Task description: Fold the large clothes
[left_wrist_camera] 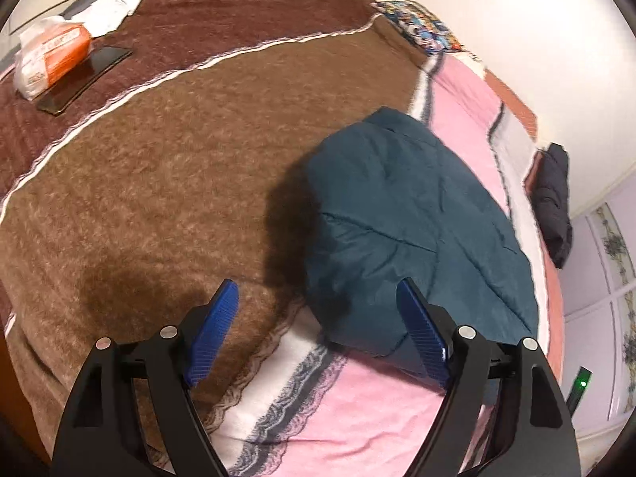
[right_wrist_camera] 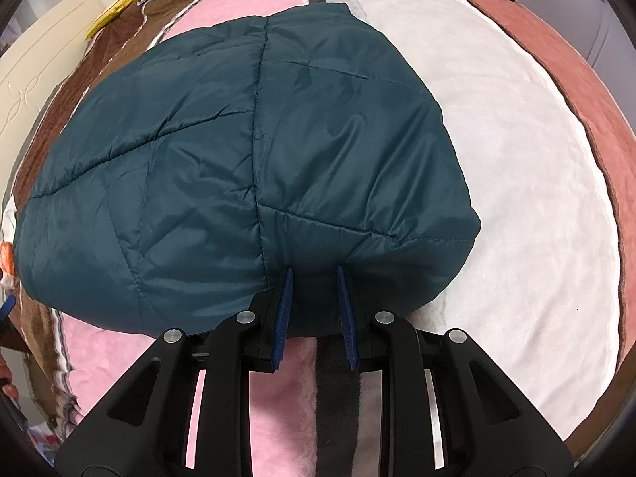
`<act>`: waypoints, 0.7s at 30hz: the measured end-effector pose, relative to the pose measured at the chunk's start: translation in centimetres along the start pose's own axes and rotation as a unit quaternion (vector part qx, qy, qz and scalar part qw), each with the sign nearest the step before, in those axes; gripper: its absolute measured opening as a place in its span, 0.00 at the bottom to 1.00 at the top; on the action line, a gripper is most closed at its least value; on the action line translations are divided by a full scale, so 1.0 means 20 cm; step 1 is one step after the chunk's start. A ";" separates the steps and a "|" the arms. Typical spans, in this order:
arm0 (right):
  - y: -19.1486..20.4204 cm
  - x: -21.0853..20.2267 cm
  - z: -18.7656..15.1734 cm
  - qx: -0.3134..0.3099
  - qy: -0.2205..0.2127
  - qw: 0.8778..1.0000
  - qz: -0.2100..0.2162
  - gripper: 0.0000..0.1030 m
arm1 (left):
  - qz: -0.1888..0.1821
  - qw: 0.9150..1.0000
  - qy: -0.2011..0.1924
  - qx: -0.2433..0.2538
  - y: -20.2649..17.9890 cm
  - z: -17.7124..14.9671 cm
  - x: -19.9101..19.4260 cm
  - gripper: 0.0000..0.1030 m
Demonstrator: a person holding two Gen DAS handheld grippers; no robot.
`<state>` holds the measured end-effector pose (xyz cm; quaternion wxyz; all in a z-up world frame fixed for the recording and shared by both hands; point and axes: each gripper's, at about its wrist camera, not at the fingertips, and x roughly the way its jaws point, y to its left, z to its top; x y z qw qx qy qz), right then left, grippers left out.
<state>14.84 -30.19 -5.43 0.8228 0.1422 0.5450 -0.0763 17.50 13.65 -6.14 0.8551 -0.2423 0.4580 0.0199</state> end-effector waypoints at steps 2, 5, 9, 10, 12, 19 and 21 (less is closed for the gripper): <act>0.00 0.00 0.00 0.001 0.000 1.000 0.000 0.23 | 0.009 1.000 -0.003 0.001 -0.01 0.00 0.00 0.77; 0.00 0.00 0.00 0.000 0.000 1.000 0.000 0.23 | 0.019 1.000 -0.004 0.009 -0.03 -0.02 0.00 0.77; 0.00 0.00 0.00 -0.001 0.001 1.000 -0.003 0.23 | 0.028 0.999 -0.011 0.028 -0.07 -0.02 -0.01 0.77; 0.00 0.00 0.00 -0.001 0.002 1.000 -0.004 0.23 | 0.029 0.999 -0.013 0.031 -0.07 -0.01 -0.01 0.77; 0.00 0.00 0.00 -0.001 0.002 1.000 -0.005 0.23 | 0.031 0.999 -0.016 0.038 -0.09 -0.01 -0.01 0.77; 0.02 0.00 0.00 -0.001 0.004 1.000 -0.012 0.23 | 0.032 0.998 -0.020 0.045 -0.10 0.00 -0.02 0.77; 0.02 0.00 0.01 -0.002 0.005 1.000 -0.013 0.23 | 0.033 0.998 -0.020 0.044 -0.09 0.00 -0.02 0.77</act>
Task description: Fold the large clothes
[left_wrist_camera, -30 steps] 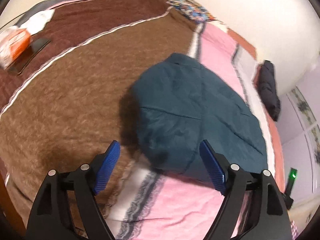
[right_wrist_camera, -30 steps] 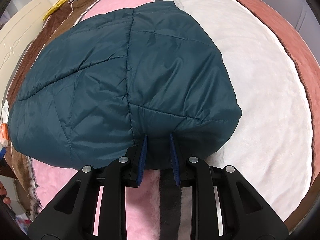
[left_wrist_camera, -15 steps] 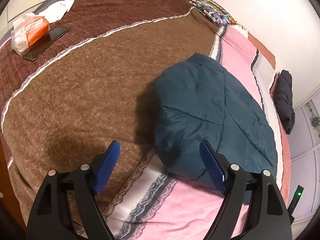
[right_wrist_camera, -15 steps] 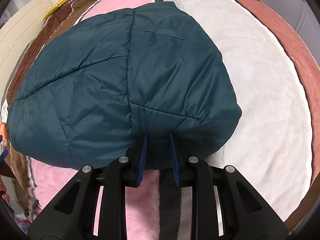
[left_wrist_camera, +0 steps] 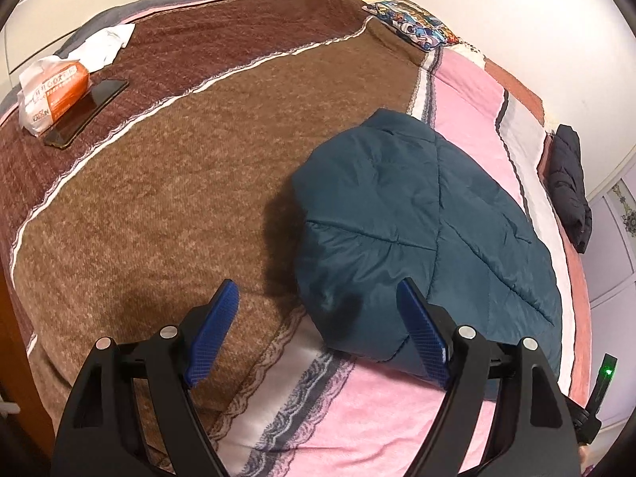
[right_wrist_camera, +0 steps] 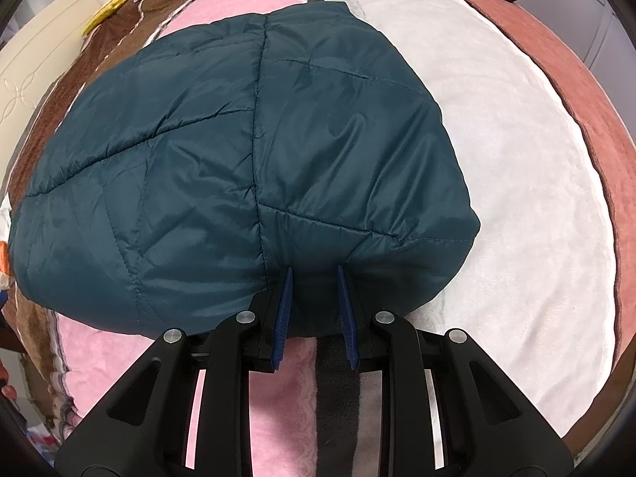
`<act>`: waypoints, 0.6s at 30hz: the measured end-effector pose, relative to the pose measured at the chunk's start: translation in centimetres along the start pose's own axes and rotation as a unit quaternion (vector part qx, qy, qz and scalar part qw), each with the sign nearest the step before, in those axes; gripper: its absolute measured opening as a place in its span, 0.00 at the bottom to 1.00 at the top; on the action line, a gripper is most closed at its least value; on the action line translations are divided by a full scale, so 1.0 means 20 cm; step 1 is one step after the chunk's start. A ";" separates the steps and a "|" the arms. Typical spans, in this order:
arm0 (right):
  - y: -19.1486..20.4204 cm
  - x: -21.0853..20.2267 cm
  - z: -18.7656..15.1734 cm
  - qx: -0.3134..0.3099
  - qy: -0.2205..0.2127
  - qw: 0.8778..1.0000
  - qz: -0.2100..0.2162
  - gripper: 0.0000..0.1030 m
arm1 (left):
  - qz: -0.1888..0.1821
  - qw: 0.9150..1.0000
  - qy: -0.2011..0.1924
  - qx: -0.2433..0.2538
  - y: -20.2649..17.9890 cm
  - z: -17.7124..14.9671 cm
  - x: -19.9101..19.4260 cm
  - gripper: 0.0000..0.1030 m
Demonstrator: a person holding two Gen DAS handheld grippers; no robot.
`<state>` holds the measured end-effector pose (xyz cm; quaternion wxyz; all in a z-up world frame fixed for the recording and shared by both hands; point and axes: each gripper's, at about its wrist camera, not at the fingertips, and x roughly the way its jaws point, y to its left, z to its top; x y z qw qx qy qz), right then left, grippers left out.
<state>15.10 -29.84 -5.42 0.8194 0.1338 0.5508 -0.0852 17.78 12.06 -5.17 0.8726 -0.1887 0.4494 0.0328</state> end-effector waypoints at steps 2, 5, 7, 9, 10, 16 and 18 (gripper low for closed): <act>0.01 0.00 0.00 0.000 0.001 1.000 -0.001 0.23 | 0.001 1.000 0.000 0.000 0.01 0.00 0.01 0.77; 0.01 0.00 0.00 0.001 0.001 1.000 -0.002 0.23 | 0.001 1.000 0.002 -0.001 0.02 0.00 0.01 0.77; 0.01 0.00 0.00 0.001 0.002 1.000 -0.003 0.23 | 0.001 1.000 0.003 -0.003 0.03 0.00 0.02 0.77; 0.02 -0.03 0.01 0.003 0.000 1.000 -0.008 0.23 | -0.011 1.000 0.007 -0.007 0.05 0.01 0.03 0.77; 0.02 -0.05 0.01 0.004 -0.007 1.000 -0.008 0.23 | -0.020 1.000 0.010 -0.012 0.06 0.01 0.03 0.77; 0.17 -0.23 0.08 -0.028 -0.048 0.998 0.026 0.23 | -0.130 0.985 0.064 -0.095 0.23 0.06 0.15 0.79; 0.26 -0.27 0.12 -0.042 -0.055 0.997 0.044 0.23 | -0.169 0.974 0.082 -0.129 0.26 0.06 0.21 0.80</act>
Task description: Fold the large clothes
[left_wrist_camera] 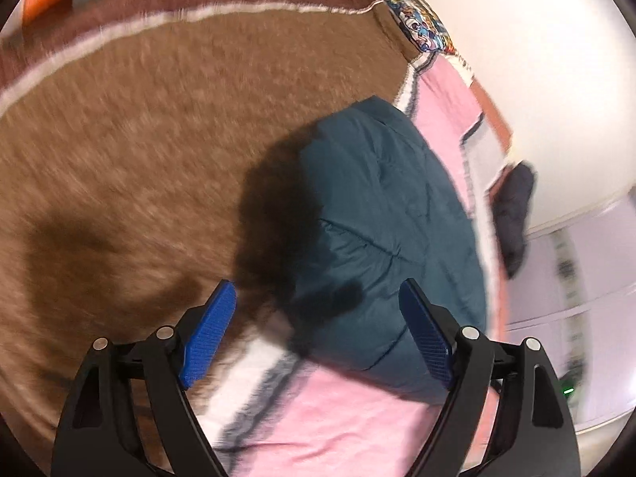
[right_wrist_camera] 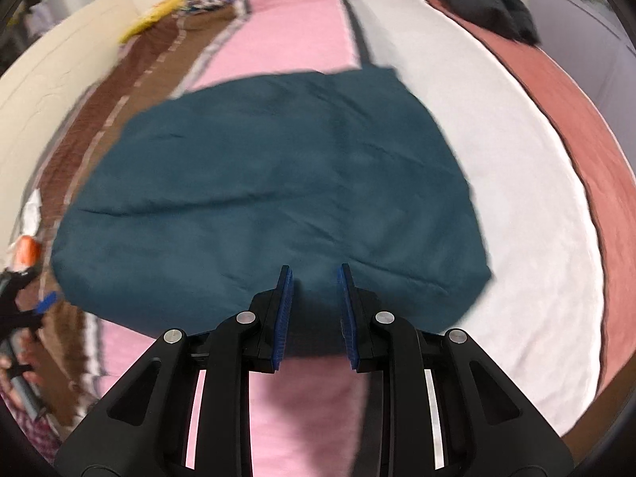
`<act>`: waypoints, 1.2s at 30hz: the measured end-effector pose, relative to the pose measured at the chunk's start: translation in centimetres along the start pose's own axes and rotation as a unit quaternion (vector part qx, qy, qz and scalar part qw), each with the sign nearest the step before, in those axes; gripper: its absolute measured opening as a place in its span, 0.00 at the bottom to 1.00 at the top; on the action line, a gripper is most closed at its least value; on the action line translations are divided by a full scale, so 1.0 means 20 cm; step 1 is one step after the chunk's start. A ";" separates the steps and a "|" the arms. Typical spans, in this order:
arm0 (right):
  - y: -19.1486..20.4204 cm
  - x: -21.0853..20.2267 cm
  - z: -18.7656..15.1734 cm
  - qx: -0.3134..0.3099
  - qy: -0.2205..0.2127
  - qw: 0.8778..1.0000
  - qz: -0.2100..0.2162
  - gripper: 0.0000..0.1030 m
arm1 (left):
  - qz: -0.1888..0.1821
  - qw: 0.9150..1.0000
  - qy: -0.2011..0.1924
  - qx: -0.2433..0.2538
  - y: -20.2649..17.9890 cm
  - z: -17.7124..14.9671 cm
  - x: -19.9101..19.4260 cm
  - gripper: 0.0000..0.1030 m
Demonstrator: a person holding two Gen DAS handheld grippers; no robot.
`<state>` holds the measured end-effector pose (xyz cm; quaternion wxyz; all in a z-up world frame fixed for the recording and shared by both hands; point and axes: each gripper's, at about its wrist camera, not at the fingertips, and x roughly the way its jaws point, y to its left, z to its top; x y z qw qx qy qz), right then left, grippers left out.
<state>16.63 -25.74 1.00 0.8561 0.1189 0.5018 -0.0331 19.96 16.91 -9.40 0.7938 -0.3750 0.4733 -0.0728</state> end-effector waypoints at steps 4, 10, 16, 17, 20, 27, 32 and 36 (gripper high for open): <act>0.17 0.02 0.08 -0.029 -0.001 0.999 0.029 0.23 | -0.054 0.996 0.032 -0.059 0.08 0.03 0.11 0.81; 0.30 0.08 0.15 -0.051 0.003 0.998 0.039 0.23 | -0.081 0.991 0.066 -0.085 0.08 0.02 0.28 0.84; 0.39 0.11 0.20 -0.060 0.004 0.997 0.042 0.23 | -0.064 0.992 0.056 -0.094 0.03 0.02 0.36 0.91; 0.40 0.12 0.22 -0.060 0.005 0.997 0.042 0.23 | -0.058 0.993 0.052 -0.090 0.01 0.02 0.36 0.91; 0.45 0.16 0.26 -0.065 0.004 0.997 0.045 0.23 | -0.036 0.996 0.039 -0.069 -0.04 0.01 0.38 0.81; 0.58 0.27 0.37 -0.075 0.010 0.995 0.063 0.08 | -0.024 1.000 0.003 -0.001 -0.13 0.00 0.35 0.40; 0.58 0.48 0.39 -0.068 0.064 0.995 0.041 0.07 | -0.035 0.999 -0.016 0.017 -0.14 0.01 0.30 0.35; 0.53 0.60 0.38 -0.039 0.089 0.994 0.053 0.07 | -0.038 0.997 -0.035 0.061 -0.18 -0.01 0.23 0.33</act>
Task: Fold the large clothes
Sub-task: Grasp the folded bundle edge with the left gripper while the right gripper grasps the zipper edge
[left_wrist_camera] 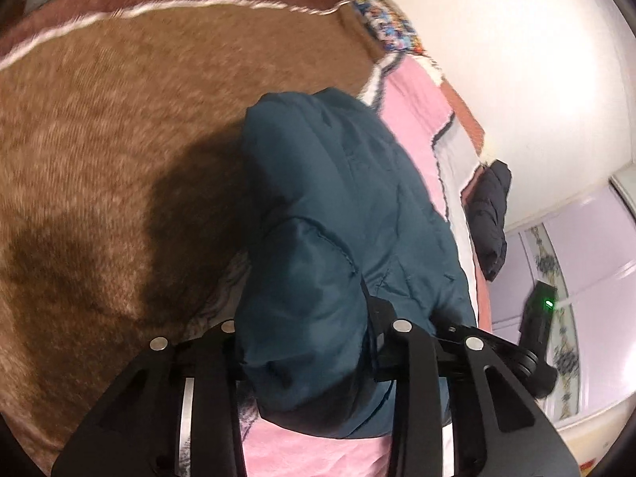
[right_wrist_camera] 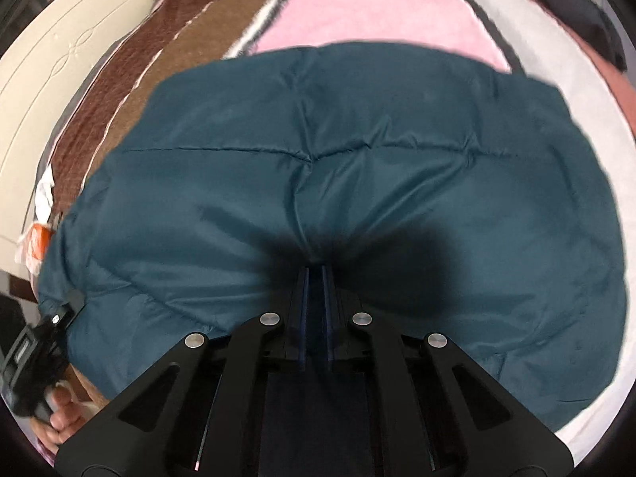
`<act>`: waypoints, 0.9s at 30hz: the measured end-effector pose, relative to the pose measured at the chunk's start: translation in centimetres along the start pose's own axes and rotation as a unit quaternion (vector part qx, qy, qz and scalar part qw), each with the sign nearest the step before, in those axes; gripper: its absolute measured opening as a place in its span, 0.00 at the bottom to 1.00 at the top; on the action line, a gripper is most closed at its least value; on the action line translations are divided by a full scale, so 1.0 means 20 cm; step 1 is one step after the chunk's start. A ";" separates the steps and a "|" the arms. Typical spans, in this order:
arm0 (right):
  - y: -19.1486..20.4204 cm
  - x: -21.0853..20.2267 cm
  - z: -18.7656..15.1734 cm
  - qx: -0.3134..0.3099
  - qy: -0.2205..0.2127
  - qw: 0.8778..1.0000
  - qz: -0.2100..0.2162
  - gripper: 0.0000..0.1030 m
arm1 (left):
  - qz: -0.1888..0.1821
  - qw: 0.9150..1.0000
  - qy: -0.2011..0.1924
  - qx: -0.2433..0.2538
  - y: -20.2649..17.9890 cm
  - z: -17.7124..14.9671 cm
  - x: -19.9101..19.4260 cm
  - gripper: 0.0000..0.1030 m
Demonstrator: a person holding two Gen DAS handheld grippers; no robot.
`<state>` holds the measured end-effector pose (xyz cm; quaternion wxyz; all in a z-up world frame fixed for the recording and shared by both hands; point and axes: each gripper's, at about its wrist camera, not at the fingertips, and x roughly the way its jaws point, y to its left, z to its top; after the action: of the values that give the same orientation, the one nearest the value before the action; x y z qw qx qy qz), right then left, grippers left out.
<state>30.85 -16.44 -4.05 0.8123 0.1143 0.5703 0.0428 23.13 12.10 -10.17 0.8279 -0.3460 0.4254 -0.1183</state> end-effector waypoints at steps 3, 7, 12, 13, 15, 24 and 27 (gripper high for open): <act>-0.01 0.05 -0.01 -0.001 0.005 1.000 0.000 0.05 | 0.001 0.999 -0.017 0.039 -0.09 0.01 -0.03 0.31; -0.03 0.09 -0.03 0.005 -0.001 1.000 0.006 0.05 | 0.006 0.994 -0.040 0.098 -0.23 0.00 -0.08 0.30; -0.03 0.11 -0.05 0.006 -0.008 1.000 0.006 0.05 | 0.007 0.981 -0.067 0.181 -0.46 -0.05 -0.13 0.29; -0.04 0.12 -0.06 0.015 -0.008 1.000 0.014 0.05 | 0.007 0.978 -0.071 0.196 -0.49 -0.07 -0.14 0.29; -0.08 0.12 -0.06 0.032 -0.005 0.999 0.033 0.05 | 0.008 0.970 -0.079 0.232 -0.57 -0.11 -0.15 0.28; -0.22 -0.09 0.10 0.081 -0.001 0.991 0.108 0.08 | 0.031 0.946 -0.107 0.304 -0.70 -0.13 -0.19 0.28; -0.25 -0.15 0.25 0.097 -0.027 0.985 0.139 0.08 | 0.031 0.945 -0.109 0.306 -0.70 -0.14 -0.19 0.28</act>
<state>34.15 -22.61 -0.93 0.7985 0.2720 0.5282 0.0969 20.01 2.43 0.54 0.9384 -0.0730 0.2866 -0.1784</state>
